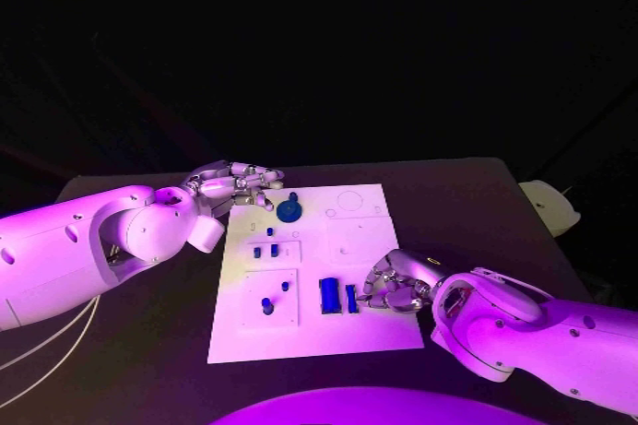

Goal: Assemble the parts on the task board

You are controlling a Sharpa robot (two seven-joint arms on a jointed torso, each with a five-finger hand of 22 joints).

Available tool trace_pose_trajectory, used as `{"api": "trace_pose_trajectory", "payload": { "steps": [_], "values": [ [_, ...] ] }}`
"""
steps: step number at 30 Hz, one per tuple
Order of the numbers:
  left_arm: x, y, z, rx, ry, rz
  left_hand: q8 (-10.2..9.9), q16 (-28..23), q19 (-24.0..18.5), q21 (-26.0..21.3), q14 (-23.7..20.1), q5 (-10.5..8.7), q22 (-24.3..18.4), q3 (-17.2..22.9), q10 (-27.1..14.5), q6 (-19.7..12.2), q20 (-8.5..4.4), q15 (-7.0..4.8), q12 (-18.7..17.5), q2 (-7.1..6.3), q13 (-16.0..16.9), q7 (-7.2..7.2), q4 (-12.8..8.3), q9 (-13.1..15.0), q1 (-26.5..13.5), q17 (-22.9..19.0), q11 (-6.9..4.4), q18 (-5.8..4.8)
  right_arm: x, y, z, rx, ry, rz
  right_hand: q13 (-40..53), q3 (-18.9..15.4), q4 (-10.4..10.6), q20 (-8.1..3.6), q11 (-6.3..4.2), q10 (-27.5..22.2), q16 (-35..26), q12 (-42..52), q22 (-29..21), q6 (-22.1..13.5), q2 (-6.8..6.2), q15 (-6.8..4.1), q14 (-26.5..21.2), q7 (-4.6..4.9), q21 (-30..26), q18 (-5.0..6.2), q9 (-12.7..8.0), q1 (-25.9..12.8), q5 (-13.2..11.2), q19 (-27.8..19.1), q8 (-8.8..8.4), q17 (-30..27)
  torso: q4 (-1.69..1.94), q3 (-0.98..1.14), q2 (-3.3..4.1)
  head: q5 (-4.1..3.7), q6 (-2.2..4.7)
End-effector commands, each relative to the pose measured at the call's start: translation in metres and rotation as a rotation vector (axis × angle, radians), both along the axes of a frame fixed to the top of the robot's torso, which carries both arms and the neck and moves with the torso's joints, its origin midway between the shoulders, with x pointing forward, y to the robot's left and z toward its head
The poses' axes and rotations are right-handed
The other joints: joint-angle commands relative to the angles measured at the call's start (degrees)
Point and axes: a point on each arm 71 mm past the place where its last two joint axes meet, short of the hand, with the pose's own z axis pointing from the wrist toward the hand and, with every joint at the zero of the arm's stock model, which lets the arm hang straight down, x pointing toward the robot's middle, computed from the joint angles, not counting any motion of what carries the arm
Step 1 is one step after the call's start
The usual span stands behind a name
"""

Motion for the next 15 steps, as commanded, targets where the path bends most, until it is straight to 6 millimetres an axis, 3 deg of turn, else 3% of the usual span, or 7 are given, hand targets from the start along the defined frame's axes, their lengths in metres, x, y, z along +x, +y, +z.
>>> {"api": "trace_pose_trajectory", "payload": {
  "steps": [1, 6, 8, 11, 13, 15],
  "values": [
    [0.002, -0.001, 0.003, -0.045, -0.053, 0.064, 0.33, 0.00, 0.43, -0.34, -0.08, 0.15, -0.12, -0.40, -0.38, -0.35, 0.00, 0.29, 0.47, 0.09, 0.13, 0.11, 0.11, 0.01, -0.57, -0.06, 0.01, 0.74, 0.009, 0.000, 0.009, 0.303, 0.069, 0.003, -2.84, 0.14, -0.30, 0.29, 0.37, -1.80, -1.70, -3.54, 8.50, -0.86, 0.47, 0.55, 2.82, 0.47, -4.22, 1.65, -0.50, 1.44, 0.28, -1.55, -0.80, 1.21, -0.10, -0.54, -0.84, 0.01, 0.74],
    [0.005, 0.000, 0.001, -0.069, -0.084, 0.140, 0.51, 0.09, 0.62, -0.49, 0.04, 0.15, -0.25, -0.71, -0.21, -0.22, 0.00, 0.25, 0.85, 0.13, 0.25, 0.08, 0.28, 0.05, -0.80, -0.04, -0.06, 0.76, 0.031, -0.009, 0.021, 0.484, 0.111, -0.034, -9.01, -0.50, -0.39, 0.89, 0.97, -6.05, -5.20, -12.21, 6.62, -1.91, 0.49, 1.09, 1.52, 1.18, -10.90, 2.73, -1.28, 1.79, -0.11, -3.89, -1.97, -4.04, -0.04, -1.19, -1.82, -0.20, 2.28],
    [0.007, 0.000, 0.000, -0.083, -0.100, 0.182, 0.59, 0.14, 0.73, -0.54, 0.13, 0.16, -0.29, -0.78, -0.06, -0.18, -0.02, 0.21, 1.06, 0.17, 0.32, 0.07, 0.27, 0.05, -0.77, -0.03, -0.11, 0.77, 0.039, -0.012, 0.025, 0.543, 0.123, -0.050, -13.75, -0.82, -0.39, 1.12, 1.22, -8.87, -7.84, -18.58, 5.33, -2.36, 0.73, 1.27, 0.61, 1.45, -15.00, 3.37, -1.65, 1.94, -0.38, -5.24, -2.54, -7.73, 0.00, -1.57, -2.32, -0.13, 3.15],
    [0.010, 0.000, -0.002, -0.095, -0.129, 0.249, 0.62, 0.16, 0.78, -0.57, 0.15, 0.17, -0.32, -0.77, 0.00, -0.18, -0.04, 0.18, 1.15, 0.23, 0.35, 0.03, 0.20, 0.06, -0.65, -0.02, -0.15, 0.78, 0.056, -0.017, 0.030, 0.617, 0.117, -0.076, -23.47, -1.22, -0.66, 1.47, 1.63, -13.98, -15.10, -30.94, 1.45, -2.89, 1.01, 1.60, -1.82, 1.90, -26.35, 5.03, -2.21, 2.60, -1.07, -9.05, -3.42, -16.93, 0.03, -2.12, -3.26, -0.03, 4.72],
    [0.012, 0.001, -0.004, -0.101, -0.140, 0.294, 0.65, 0.15, 0.80, -0.59, 0.15, 0.17, -0.34, -0.78, 0.04, -0.16, -0.04, 0.17, 1.21, 0.27, 0.36, 0.01, 0.19, 0.06, -0.64, -0.03, -0.16, 0.77, 0.069, -0.022, 0.035, 0.676, 0.113, -0.107, -26.39, -1.58, -0.57, 1.83, 1.88, -14.79, -21.70, -33.82, -2.18, -2.98, 1.38, 1.93, -3.93, 2.13, -35.92, 6.27, -2.53, 2.72, -4.29, -12.31, -3.87, -24.30, -0.03, -2.48, -3.88, 0.21, 5.35],
    [0.013, 0.001, -0.008, -0.108, -0.137, 0.332, 0.68, 0.15, 0.82, -0.62, 0.14, 0.16, -0.36, -0.80, 0.08, -0.13, -0.05, 0.16, 1.27, 0.29, 0.38, -0.01, 0.19, 0.07, -0.63, -0.03, -0.18, 0.77, 0.082, -0.028, 0.040, 0.737, 0.111, -0.153, -30.22, -2.20, -0.54, 2.15, 2.16, -15.22, -29.57, -37.42, -5.97, -2.98, 1.73, 2.35, -5.92, 2.59, -44.19, 7.30, -3.06, 2.85, -6.13, -14.95, -4.55, -32.12, 0.02, -2.73, -4.36, 0.42, 6.75]
  ]
}}
